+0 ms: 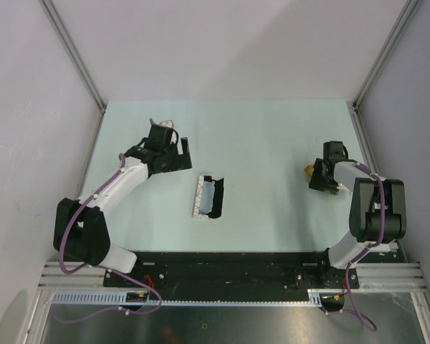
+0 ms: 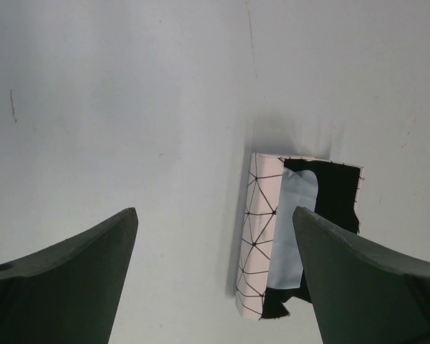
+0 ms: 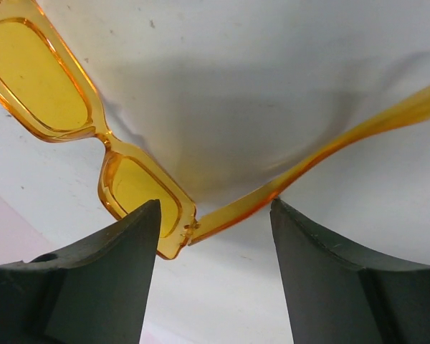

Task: Organize the sunglasses
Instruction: Pick up the sunglasses from the center of the board.

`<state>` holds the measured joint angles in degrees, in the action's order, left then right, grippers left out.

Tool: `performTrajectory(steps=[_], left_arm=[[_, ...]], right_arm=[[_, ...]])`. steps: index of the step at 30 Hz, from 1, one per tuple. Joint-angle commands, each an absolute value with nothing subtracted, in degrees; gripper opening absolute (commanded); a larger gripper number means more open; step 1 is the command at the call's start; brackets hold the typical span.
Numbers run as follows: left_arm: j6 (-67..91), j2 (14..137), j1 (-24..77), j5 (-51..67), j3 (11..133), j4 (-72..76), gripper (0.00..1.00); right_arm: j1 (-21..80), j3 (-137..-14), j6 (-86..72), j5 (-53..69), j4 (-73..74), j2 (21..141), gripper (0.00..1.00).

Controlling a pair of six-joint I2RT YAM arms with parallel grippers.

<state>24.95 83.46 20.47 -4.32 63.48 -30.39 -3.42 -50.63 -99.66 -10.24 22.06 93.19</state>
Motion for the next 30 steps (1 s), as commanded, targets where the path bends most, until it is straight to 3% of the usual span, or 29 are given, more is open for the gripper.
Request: performTrajectory(steps=[1, 8, 18, 30], left_arm=[[23.73, 82.97, 19.6, -4.31, 64.07, -29.79, 0.95], [23.73, 83.06, 19.16, -4.31, 63.98, -29.8, 0.95], [23.73, 82.71, 18.81, -3.96, 63.81, -29.88, 0.95], [23.03, 81.74, 18.37, 2.19, 67.93, -30.5, 0.95]], right_arm=[[-3.87, -50.89, -100.54, -6.42, 23.2, 96.77, 0.66], [-3.69, -51.33, -102.74, -4.39, 24.79, 96.68, 0.47], [-3.6, -51.33, -99.94, -3.78, 23.38, 96.42, 0.02], [-0.36, -55.45, -73.94, -5.28, 22.14, 86.41, 0.0]])
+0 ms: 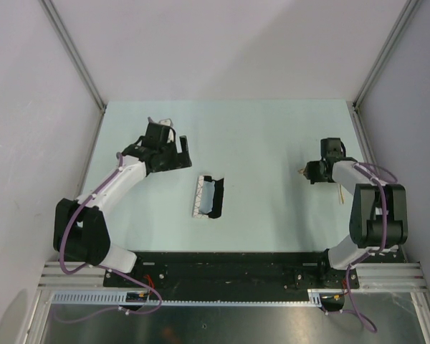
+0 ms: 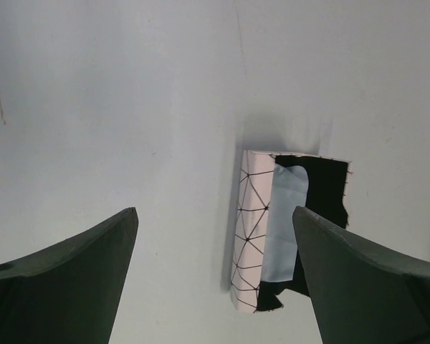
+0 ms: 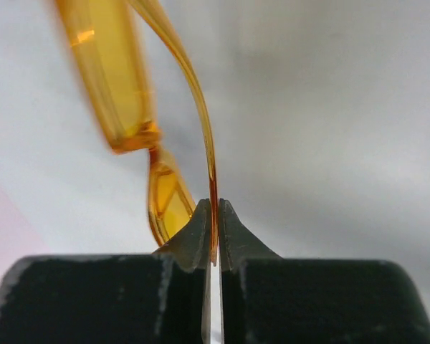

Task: Organize the sunglasses
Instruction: Pick up the sunglasses from the center of the board, then pass from the right arm to the left

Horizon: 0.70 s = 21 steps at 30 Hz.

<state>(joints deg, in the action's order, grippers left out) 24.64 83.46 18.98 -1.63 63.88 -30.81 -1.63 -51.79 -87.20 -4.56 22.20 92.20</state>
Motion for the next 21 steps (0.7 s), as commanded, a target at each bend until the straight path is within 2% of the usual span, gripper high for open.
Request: performTrajectory(steps=[1, 9, 16, 21], left_arm=[[22.85, 81.65, 18.37, 2.72, 68.37, -30.59, 0.95], [21.8, 81.74, 18.37, 10.0, 72.86, -31.46, 0.95], [21.45, 81.3, 18.28, 19.67, 78.39, -31.46, 0.95], [21.36, 80.42, 18.02, 26.8, 83.93, -31.47, 0.96]], right_arm=[[-0.18, -55.63, -71.83, -4.66, 22.15, 85.7, 0.0], [4.65, -58.0, -47.84, 6.49, 19.43, 78.84, 0.0], [14.49, -60.99, -28.41, 15.9, 13.37, 75.68, 0.0], [25.55, -64.42, -17.25, 18.28, 12.66, 74.01, 0.0]])
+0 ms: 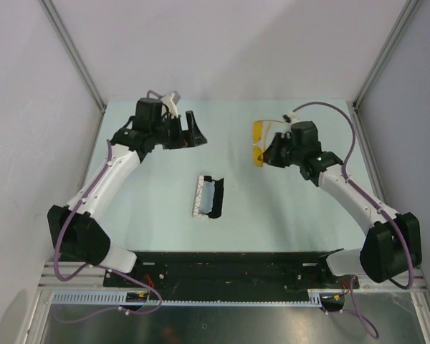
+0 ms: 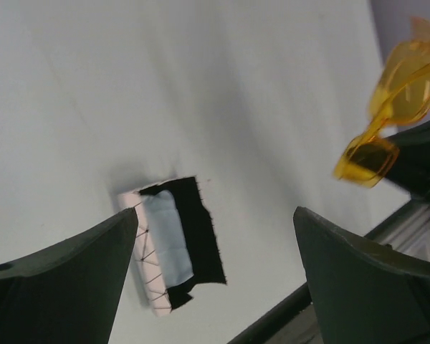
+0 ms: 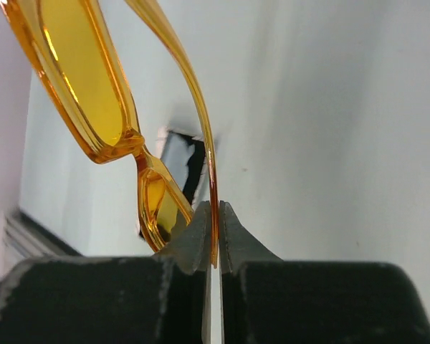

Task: Organize the sunglasses
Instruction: Pass from the right arm to the left

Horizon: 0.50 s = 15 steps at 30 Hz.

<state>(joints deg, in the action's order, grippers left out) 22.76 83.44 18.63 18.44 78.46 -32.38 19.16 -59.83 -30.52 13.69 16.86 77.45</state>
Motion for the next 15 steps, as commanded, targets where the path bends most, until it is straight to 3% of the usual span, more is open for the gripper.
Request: performTrajectory(steps=[1, 9, 15], left_arm=[[21.36, 80.16, 18.02, 28.89, 84.81, -31.46, 0.96], [21.97, 77.17, 16.53, 36.64, 93.42, -31.38, 0.97], [24.6, 74.27, 15.38, 44.98, 96.06, -31.29, 0.98]], right_arm=[[26.88, -64.68, -14.36, 19.15, 11.87, 73.74, 0.0], [35.68, -69.43, -5.46, 18.64, 11.6, 71.19, 0.0], [41.21, -72.07, 1.82, 11.35, 13.71, 70.05, 0.0]])
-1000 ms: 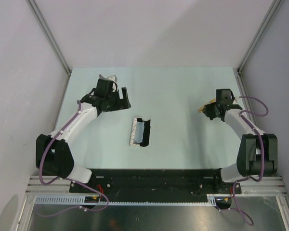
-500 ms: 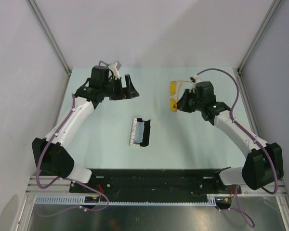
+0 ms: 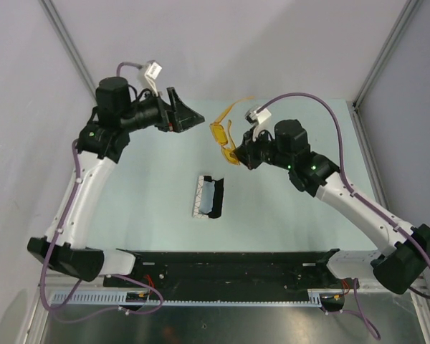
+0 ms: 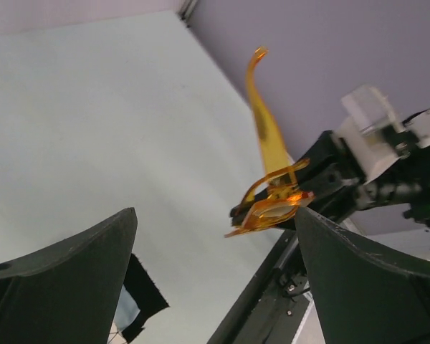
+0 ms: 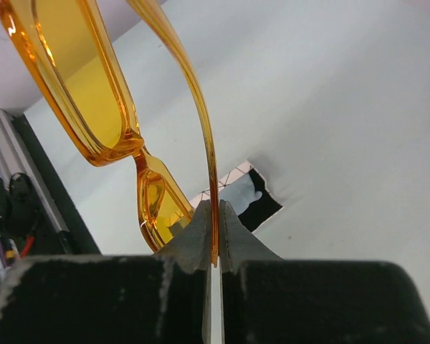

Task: Organize the sunglasses
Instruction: Pass from the right arm to the left

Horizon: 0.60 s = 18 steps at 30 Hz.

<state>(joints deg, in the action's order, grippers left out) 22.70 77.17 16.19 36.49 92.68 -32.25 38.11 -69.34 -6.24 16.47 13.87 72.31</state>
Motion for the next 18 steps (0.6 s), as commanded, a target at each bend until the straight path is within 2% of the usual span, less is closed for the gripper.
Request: performTrajectory(steps=[1, 4, 7, 8, 10, 18], left_arm=[[24.96, 74.18, 15.29, 45.78, 96.5, -31.29, 0.98], [26.63, 74.09, 15.29, 50.07, 97.91, -30.85, 0.97], [26.72, 73.57, 15.29, 52.55, 96.17, -30.76, 0.87], [26.63, 73.3, 15.29, 52.99, 95.11, -30.67, 0.8], [26.28, 72.6, 15.29, 55.18, 92.82, -30.67, 0.76], [24.18, 68.91, 15.21, 55.02, 83.15, -30.59, 0.78]], right_arm=[[42.26, -72.16, 3.41, 7.6, 14.15, 69.96, 0.0], [46.75, -72.25, 8.95, 0.74, 14.41, 69.52, 0.0], [49.39, -72.25, 11.94, -3.59, 13.98, 68.91, 0.0], [49.66, -72.25, 11.95, -4.04, 13.8, 68.73, 0.0], [49.83, -72.42, 11.95, -4.13, 13.19, 68.29, 0.0], [50.54, -72.77, 13.36, -6.33, 11.78, 67.41, 0.0]])
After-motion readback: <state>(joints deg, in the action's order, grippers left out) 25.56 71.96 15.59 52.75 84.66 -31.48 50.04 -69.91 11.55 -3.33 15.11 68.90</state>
